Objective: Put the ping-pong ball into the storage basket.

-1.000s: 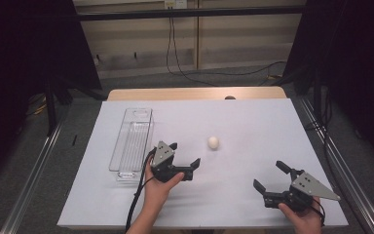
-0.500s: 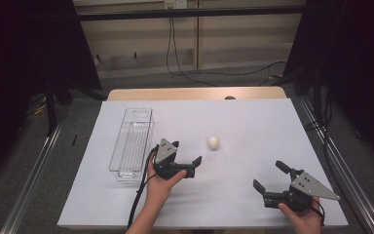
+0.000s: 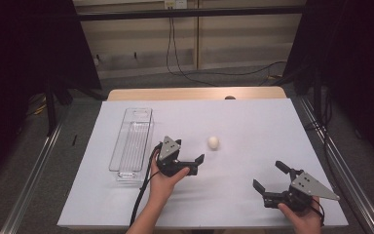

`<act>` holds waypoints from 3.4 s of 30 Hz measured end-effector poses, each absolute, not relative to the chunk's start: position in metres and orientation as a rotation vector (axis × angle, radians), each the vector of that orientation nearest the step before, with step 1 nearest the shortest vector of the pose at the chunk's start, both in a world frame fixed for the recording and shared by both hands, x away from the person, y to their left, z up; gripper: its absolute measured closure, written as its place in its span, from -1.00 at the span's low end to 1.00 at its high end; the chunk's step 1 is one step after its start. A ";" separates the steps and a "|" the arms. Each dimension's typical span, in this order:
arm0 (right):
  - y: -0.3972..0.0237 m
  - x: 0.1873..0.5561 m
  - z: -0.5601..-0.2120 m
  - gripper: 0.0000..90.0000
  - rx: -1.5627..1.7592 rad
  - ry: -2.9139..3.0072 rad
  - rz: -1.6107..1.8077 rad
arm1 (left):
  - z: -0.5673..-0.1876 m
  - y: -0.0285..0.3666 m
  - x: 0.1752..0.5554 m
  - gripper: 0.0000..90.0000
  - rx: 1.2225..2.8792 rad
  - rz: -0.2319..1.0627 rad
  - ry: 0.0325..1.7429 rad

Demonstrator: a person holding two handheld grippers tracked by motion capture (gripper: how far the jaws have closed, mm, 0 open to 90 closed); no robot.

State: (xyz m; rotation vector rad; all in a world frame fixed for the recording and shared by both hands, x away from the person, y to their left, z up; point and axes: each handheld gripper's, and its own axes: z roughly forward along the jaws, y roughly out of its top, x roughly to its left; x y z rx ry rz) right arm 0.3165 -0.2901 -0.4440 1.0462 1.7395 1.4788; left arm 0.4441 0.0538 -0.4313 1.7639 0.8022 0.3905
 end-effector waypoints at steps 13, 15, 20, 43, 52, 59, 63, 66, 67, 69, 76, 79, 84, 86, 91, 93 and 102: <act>-0.290 0.316 -0.444 -0.99 1.046 1.741 1.481 | -0.430 0.046 0.448 -0.95 1.778 0.381 0.800; -0.290 0.316 -0.444 -0.99 1.045 1.741 1.482 | -0.430 0.045 0.448 -0.95 1.779 0.379 0.801; -0.290 0.316 -0.444 -0.99 1.042 1.741 1.485 | -0.430 0.044 0.451 -0.95 1.783 0.378 0.805; -0.291 0.317 -0.444 -0.99 1.037 1.740 1.484 | -0.433 0.039 0.457 -0.95 1.784 0.376 0.814; -0.291 0.317 -0.444 -0.99 1.039 1.739 1.488 | -0.433 0.035 0.460 -0.95 1.792 0.375 0.820; -0.291 0.317 -0.444 -0.99 1.037 1.740 1.488 | -0.434 0.033 0.462 -0.95 1.797 0.374 0.820; -0.291 0.317 -0.444 -0.99 1.034 1.740 1.488 | -0.433 0.030 0.464 -0.95 1.802 0.376 0.819; -0.291 0.316 -0.444 -0.99 1.041 1.740 1.490 | -0.433 0.028 0.465 -0.95 1.801 0.371 0.815; -0.291 0.316 -0.444 -0.99 1.041 1.740 1.490 | -0.433 0.028 0.465 -0.95 1.801 0.371 0.815; -0.291 0.316 -0.443 -0.99 1.040 1.740 1.490 | -0.433 0.027 0.466 -0.95 1.803 0.368 0.817; -0.291 0.316 -0.443 -0.99 1.040 1.738 1.491 | -0.434 0.025 0.467 -0.95 1.811 0.371 0.818; -0.291 0.317 -0.443 -0.99 1.038 1.737 1.493 | -0.435 0.025 0.468 -0.95 1.814 0.372 0.816; -0.291 0.317 -0.443 -0.99 1.036 1.738 1.493 | -0.436 0.025 0.469 -0.95 1.812 0.372 0.819; -0.291 0.317 -0.443 -0.99 1.037 1.737 1.492 | -0.436 0.025 0.470 -0.95 1.815 0.372 0.825; -0.291 0.317 -0.443 -0.99 1.038 1.737 1.493 | -0.437 0.024 0.471 -0.94 1.807 0.371 0.828; -0.291 0.316 -0.443 -0.99 1.042 1.739 1.493 | -0.437 0.025 0.471 -0.94 1.812 0.375 0.831; -0.291 0.317 -0.443 -0.99 1.039 1.739 1.494 | -0.437 0.025 0.473 -0.94 1.805 0.373 0.837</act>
